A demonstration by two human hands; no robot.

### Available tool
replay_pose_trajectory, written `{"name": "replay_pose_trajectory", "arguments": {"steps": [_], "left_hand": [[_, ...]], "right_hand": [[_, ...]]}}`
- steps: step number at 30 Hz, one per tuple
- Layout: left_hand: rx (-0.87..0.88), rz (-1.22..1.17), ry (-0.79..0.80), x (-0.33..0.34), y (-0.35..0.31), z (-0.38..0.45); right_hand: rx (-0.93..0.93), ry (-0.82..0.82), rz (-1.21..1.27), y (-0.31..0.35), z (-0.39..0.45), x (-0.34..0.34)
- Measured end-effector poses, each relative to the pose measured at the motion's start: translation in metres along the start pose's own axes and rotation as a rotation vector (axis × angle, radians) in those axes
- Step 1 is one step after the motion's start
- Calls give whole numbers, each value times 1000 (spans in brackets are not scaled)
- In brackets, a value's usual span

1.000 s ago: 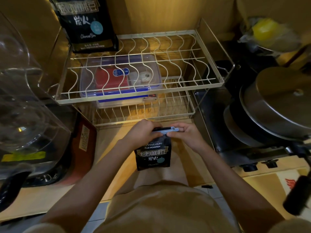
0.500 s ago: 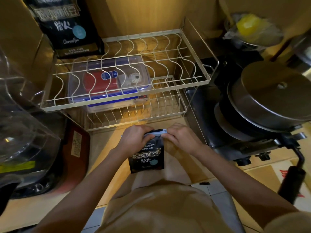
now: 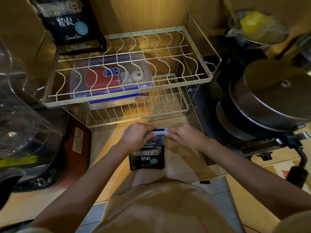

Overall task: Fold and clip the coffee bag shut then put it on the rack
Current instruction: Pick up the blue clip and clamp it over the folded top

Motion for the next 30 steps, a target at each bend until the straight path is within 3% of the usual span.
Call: {"name": "replay_pose_trajectory", "arguments": {"steps": [6, 13, 18, 26, 30], "left_hand": [[-13, 11, -88, 5, 1, -5], [18, -6, -99, 7, 4, -5], [26, -8, -79, 5, 4, -5], [85, 2, -101, 6, 7, -8], [140, 16, -107, 6, 8, -10]], "right_hand": [[-85, -112, -100, 2, -2, 6], [33, 69, 19, 2, 6, -4], [61, 97, 198, 2, 12, -8], [-148, -121, -113, 4, 8, 4], [-194, -136, -153, 1, 5, 8]]}}
Point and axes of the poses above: each hand's wrist, its own z-axis towards the middle knuckle, its own x-axis out of the palm, y = z × x, the point moved 1 cm from there along z, towards the middle knuckle, and after that the axes turned 4 degrees about y, right-handed, at the moved point
